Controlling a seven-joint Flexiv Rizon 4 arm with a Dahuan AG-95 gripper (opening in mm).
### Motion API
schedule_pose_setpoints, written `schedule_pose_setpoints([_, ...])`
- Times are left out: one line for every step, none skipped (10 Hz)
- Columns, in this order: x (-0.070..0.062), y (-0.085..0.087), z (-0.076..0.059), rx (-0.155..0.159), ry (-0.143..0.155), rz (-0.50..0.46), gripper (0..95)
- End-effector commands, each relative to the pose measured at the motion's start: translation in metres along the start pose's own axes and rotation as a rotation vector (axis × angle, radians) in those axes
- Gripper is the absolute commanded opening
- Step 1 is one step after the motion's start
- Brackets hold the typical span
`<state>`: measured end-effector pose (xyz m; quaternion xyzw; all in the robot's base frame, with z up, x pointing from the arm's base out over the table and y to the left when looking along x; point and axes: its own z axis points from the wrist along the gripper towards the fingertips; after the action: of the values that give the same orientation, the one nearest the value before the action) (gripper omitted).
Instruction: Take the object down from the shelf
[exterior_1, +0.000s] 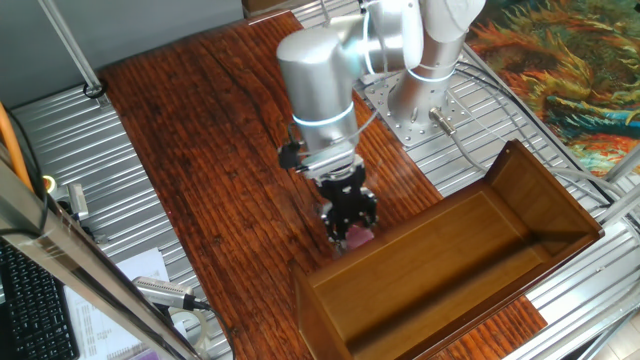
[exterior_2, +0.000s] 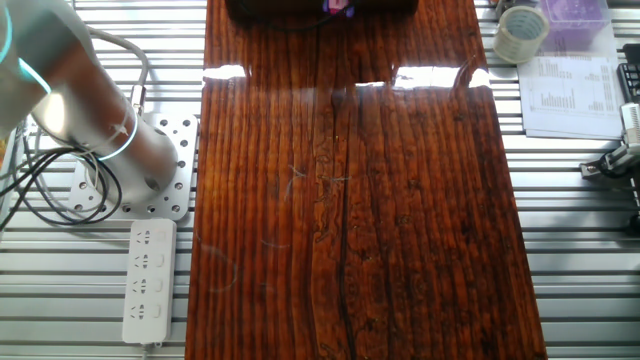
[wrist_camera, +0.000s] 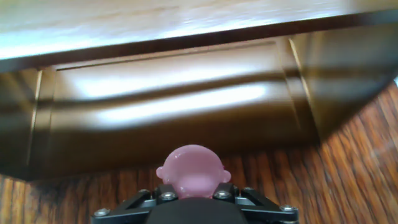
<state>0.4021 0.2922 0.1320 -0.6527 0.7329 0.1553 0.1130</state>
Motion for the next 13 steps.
schedule_pose_setpoints([0.017, -0.014, -0.017, 0.026, 0.067, 0.165, 0.0])
schedule_pose_setpoints([0.021, -0.017, -0.022, 0.031, 0.091, 0.200, 0.0])
schedule_pose_setpoints([0.024, -0.020, -0.027, 0.042, 0.125, 0.245, 0.0])
schedule_pose_setpoints([0.026, -0.022, -0.031, 0.058, 0.166, 0.331, 0.0])
schedule_pose_setpoints([0.027, -0.024, -0.034, 0.072, 0.188, 0.392, 0.0])
schedule_pose_setpoints([0.025, -0.029, -0.039, 0.087, 0.195, 0.477, 0.0])
schedule_pose_setpoints([0.025, -0.029, -0.039, 0.097, 0.200, 0.547, 0.0])
schedule_pose_setpoints([0.025, -0.029, -0.039, 0.108, 0.212, 0.638, 0.0])
schedule_pose_setpoints([0.025, -0.029, -0.039, 0.127, 0.231, 0.713, 0.0])
schedule_pose_setpoints([0.025, -0.029, -0.039, 0.172, 0.260, 0.849, 0.0])
schedule_pose_setpoints([0.025, -0.029, -0.039, 0.220, 0.283, 0.969, 0.0])
schedule_pose_setpoints([0.025, -0.029, -0.039, 0.242, 0.288, 1.049, 0.0])
schedule_pose_setpoints([0.025, -0.029, -0.039, 0.261, 0.288, 1.144, 0.0])
